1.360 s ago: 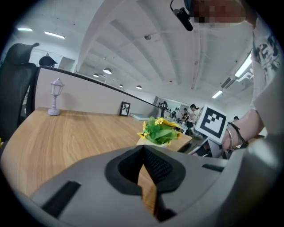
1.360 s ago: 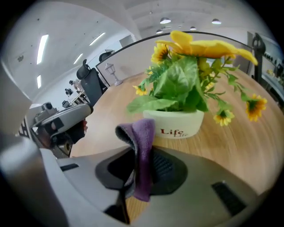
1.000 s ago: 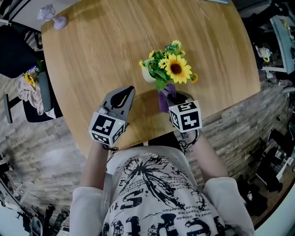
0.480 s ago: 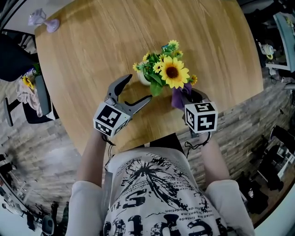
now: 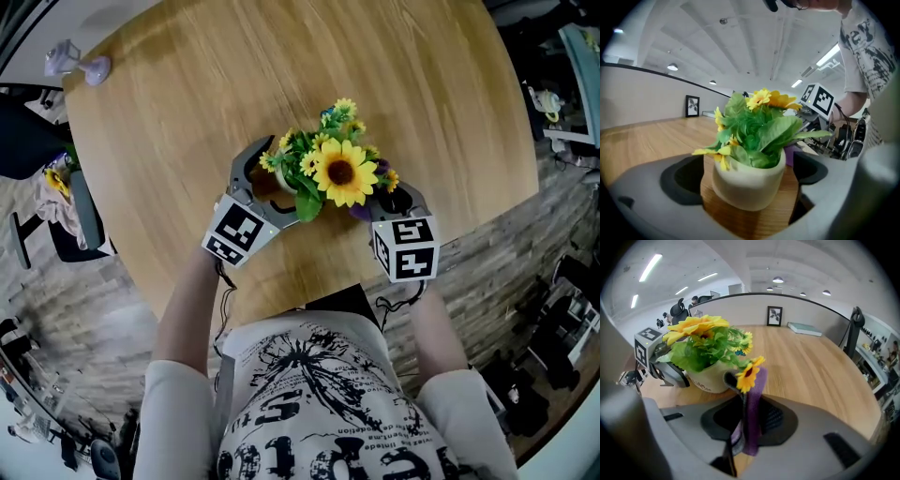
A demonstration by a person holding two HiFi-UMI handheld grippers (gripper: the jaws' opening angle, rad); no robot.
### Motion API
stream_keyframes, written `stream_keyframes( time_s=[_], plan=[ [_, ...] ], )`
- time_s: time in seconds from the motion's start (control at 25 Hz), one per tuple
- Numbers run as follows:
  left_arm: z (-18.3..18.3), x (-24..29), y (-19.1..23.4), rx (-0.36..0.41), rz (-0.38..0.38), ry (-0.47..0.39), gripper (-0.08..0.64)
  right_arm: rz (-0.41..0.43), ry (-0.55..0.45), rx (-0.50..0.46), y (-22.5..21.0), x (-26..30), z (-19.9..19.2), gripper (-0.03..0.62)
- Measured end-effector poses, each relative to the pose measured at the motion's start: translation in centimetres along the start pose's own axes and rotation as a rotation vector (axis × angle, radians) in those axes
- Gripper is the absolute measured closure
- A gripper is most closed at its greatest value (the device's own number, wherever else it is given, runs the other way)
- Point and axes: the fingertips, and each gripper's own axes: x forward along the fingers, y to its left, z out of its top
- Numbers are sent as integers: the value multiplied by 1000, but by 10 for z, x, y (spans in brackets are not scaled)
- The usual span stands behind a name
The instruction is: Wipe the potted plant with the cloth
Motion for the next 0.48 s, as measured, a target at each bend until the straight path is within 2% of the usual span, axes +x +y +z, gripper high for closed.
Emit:
stream_keyframes(
  time_s=[0.24, 0.48],
  plan=[
    [-5, 24, -7, 101, -91, 77, -29, 36, 6, 21, -5, 6, 2, 508],
    [-9, 29, -1, 124, -86, 94, 5, 75, 12, 34, -8, 9, 3, 508]
  ],
)
